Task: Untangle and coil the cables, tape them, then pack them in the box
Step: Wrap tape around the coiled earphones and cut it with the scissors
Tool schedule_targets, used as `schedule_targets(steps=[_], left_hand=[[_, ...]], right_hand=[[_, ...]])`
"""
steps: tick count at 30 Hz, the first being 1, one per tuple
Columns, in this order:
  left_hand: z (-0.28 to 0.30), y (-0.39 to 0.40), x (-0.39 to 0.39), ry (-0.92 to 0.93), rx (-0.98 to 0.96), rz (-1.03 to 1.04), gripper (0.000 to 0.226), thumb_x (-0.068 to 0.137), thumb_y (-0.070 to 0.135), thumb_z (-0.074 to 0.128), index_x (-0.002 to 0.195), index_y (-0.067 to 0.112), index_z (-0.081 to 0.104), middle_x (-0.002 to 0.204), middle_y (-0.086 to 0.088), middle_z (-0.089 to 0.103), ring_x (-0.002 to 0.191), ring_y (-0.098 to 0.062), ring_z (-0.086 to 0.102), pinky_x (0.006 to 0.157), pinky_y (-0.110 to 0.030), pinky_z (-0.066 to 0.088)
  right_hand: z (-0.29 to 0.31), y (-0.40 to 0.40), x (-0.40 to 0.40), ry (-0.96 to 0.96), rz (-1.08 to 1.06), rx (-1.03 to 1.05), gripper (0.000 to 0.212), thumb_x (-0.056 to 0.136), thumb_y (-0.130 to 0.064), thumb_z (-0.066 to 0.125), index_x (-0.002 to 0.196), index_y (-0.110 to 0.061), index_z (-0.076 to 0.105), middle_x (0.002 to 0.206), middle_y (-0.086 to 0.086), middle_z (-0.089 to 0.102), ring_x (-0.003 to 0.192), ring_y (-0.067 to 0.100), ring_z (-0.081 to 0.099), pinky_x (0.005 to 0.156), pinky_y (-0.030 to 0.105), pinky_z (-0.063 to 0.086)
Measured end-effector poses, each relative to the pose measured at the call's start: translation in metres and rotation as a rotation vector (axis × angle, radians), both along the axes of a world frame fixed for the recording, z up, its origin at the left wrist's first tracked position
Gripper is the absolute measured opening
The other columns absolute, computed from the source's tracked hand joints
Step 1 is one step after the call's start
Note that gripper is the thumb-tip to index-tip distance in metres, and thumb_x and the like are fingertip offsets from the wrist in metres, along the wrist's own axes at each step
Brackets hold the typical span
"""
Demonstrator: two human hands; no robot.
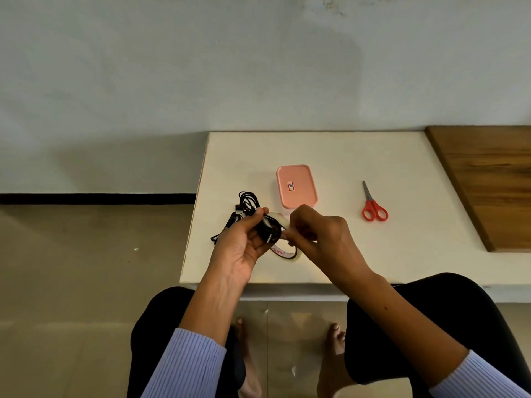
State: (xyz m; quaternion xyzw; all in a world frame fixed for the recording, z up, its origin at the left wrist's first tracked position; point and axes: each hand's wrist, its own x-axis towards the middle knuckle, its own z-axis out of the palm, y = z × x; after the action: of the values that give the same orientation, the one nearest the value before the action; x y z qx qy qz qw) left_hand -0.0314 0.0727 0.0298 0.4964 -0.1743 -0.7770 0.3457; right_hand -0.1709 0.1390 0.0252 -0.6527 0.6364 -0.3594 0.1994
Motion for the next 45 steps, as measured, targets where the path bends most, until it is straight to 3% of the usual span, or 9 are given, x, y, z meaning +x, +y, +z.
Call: schedule_targets(steps=[6,15,25,31,45], left_hand=[[-0.0001,0.0020,0.0006,-0.020,-0.034,-0.020,0.008,0.088,0.009,0.059,0.088,0.006,0.067,0.069,-0.006,0.072,0.061,-0.016,0.070,0.060,-0.031,0.059],[0.0000,-0.0007,0.0024,0.046,0.034,0.023,0.010,0.090,0.010,0.056,0.086,0.005,0.064,0.067,-0.008,0.071,0.058,-0.017,0.070,0.059,-0.031,0.058],[0.0001,-0.0018,0.0039,0.042,0.054,0.068,0.008,0.089,0.008,0.057,0.087,0.004,0.064,0.079,-0.009,0.069,0.063,-0.018,0.069,0.056,-0.030,0.059],[0.0010,-0.0013,0.0039,0.044,0.042,0.095,0.008,0.090,0.007,0.056,0.086,0.004,0.062,0.063,-0.004,0.071,0.057,-0.016,0.070,0.057,-0.031,0.058],[-0.0033,0.0011,0.0041,0.012,0.022,0.121,0.007,0.089,0.007,0.058,0.087,0.004,0.065,0.069,-0.004,0.071,0.058,-0.014,0.070,0.052,-0.026,0.058]], right_hand=[[-0.0011,0.0009,0.0014,0.058,0.064,0.027,0.020,0.091,-0.019,0.060,0.109,-0.015,0.052,0.079,0.002,0.067,0.067,0.019,0.064,0.069,0.038,0.057],[-0.0020,0.0008,0.0008,0.019,0.036,-0.030,0.018,0.090,-0.028,0.061,0.098,-0.015,0.052,0.079,0.001,0.068,0.068,0.018,0.066,0.066,0.037,0.057],[-0.0073,0.0019,-0.0011,-0.013,0.054,-0.031,0.014,0.090,-0.023,0.060,0.099,-0.016,0.052,0.085,0.001,0.070,0.076,0.019,0.069,0.071,0.038,0.058],[-0.0042,0.0003,0.0008,0.026,0.049,-0.071,0.016,0.091,-0.023,0.061,0.099,-0.012,0.053,0.080,0.002,0.069,0.069,0.018,0.067,0.067,0.038,0.057],[-0.0018,-0.0036,0.0004,-0.055,0.044,-0.007,0.017,0.091,-0.028,0.061,0.094,-0.013,0.053,0.073,-0.001,0.071,0.063,0.016,0.067,0.063,0.040,0.055]])
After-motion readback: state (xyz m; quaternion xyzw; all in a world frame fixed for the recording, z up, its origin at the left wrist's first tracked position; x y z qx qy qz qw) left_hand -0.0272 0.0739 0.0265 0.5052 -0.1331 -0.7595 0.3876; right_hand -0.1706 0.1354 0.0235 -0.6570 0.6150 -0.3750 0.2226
